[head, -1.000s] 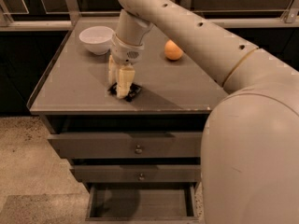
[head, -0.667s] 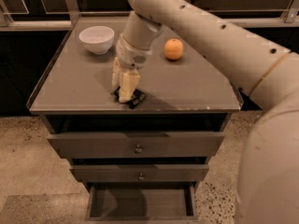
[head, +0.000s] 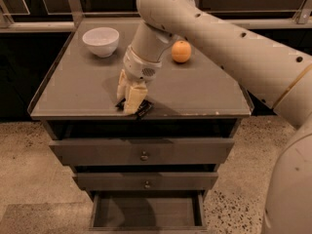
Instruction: Place rxbar chocolate into bottom drawer
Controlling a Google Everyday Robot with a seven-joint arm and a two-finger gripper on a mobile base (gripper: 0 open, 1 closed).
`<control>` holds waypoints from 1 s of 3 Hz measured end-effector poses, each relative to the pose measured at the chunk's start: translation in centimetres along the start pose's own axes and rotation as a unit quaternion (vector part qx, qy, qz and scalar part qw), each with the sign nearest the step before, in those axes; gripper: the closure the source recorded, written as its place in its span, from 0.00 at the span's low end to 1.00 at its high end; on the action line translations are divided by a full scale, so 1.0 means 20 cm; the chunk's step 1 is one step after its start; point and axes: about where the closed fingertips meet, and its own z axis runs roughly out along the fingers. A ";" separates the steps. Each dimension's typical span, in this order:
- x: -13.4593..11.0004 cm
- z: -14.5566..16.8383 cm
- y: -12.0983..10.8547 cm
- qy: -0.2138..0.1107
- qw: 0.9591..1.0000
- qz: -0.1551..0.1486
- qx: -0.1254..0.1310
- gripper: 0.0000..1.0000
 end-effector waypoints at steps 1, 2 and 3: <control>0.01 0.01 0.10 0.000 1.000 0.014 -0.012 1.00; 0.01 0.00 0.16 0.001 1.000 0.021 -0.019 1.00; -0.05 -0.08 0.35 0.003 0.999 0.037 -0.022 1.00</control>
Offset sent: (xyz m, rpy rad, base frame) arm -0.1273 -0.0503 0.0004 -0.0955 0.1726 -0.1002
